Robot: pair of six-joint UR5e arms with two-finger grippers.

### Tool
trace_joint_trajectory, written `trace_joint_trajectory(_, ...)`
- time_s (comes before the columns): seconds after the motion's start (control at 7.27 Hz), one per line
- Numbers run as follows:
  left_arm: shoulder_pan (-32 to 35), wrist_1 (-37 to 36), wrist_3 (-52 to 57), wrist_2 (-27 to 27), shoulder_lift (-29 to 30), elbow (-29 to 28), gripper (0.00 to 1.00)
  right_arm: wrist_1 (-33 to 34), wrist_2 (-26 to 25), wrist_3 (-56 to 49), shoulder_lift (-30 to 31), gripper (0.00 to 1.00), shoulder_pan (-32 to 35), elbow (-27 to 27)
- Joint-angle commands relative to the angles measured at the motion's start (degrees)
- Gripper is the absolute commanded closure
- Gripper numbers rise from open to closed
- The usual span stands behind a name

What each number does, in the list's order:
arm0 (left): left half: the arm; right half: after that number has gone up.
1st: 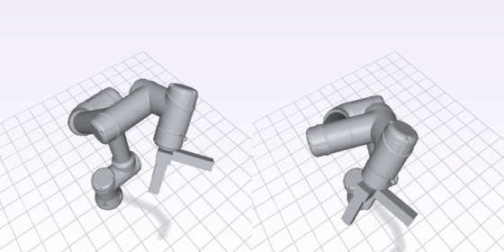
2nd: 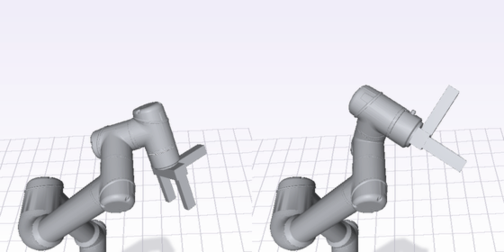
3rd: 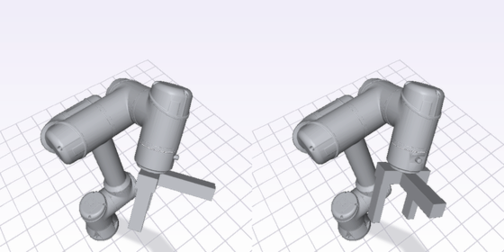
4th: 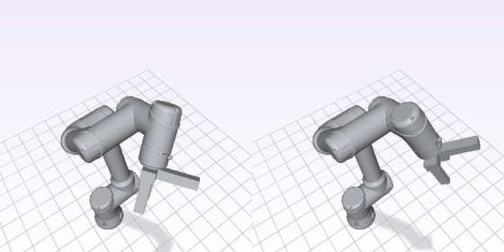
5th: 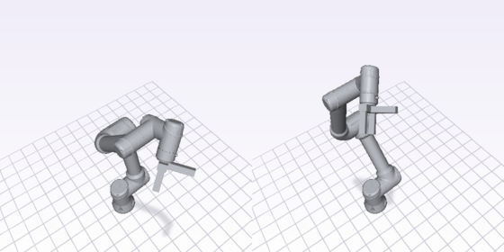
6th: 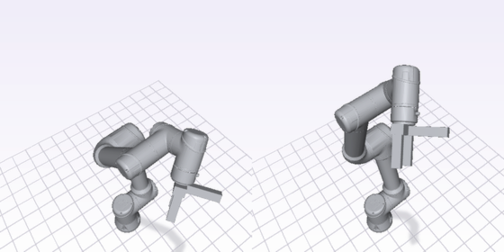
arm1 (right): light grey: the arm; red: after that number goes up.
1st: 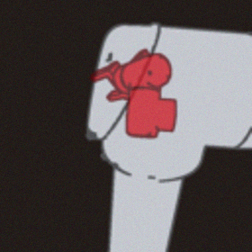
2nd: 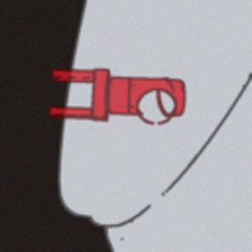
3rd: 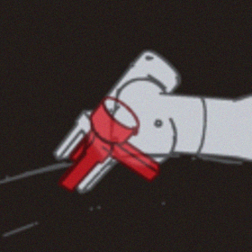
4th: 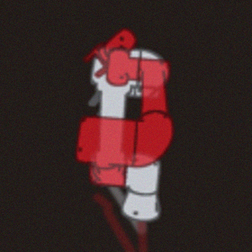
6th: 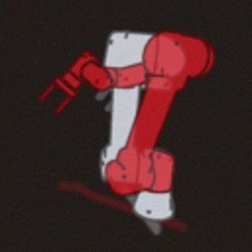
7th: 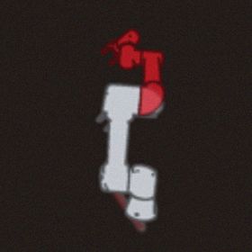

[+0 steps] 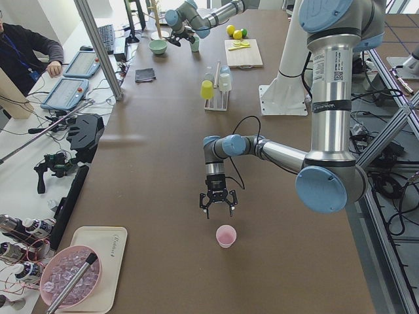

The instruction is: Place cup on cup holder

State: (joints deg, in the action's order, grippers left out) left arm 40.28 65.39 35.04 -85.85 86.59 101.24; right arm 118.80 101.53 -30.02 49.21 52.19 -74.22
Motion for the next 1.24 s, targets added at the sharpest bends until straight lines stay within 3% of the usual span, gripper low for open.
trace_joint_trajectory(0.0,-0.1,2.7,-0.3,0.1,-0.1,-3.2,0.01,2.2,-1.1,-1.8,-3.7,0.01,-0.9,6.6)
trace_joint_trajectory(0.28,-0.2,3.7,-0.4,0.2,-1.3,-3.7,0.01,8.7,-0.5,-1.8,-4.5,0.01,-2.0,6.9)
trace_joint_trajectory(0.55,-0.6,5.3,-0.5,0.2,-2.6,-4.1,0.01,10.1,-2.3,-2.3,-4.8,0.01,-3.0,8.6)
trace_joint_trajectory(0.83,-0.9,6.2,-1.7,0.2,-2.7,-4.6,0.01,10.0,-9.0,-2.5,-7.6,0.01,-4.9,13.4)
trace_joint_trajectory(1.1,-0.9,6.2,-1.7,0.2,-2.7,-5.0,0.01,10.0,-14.4,-3.5,-8.3,0.01,-6.3,13.8)
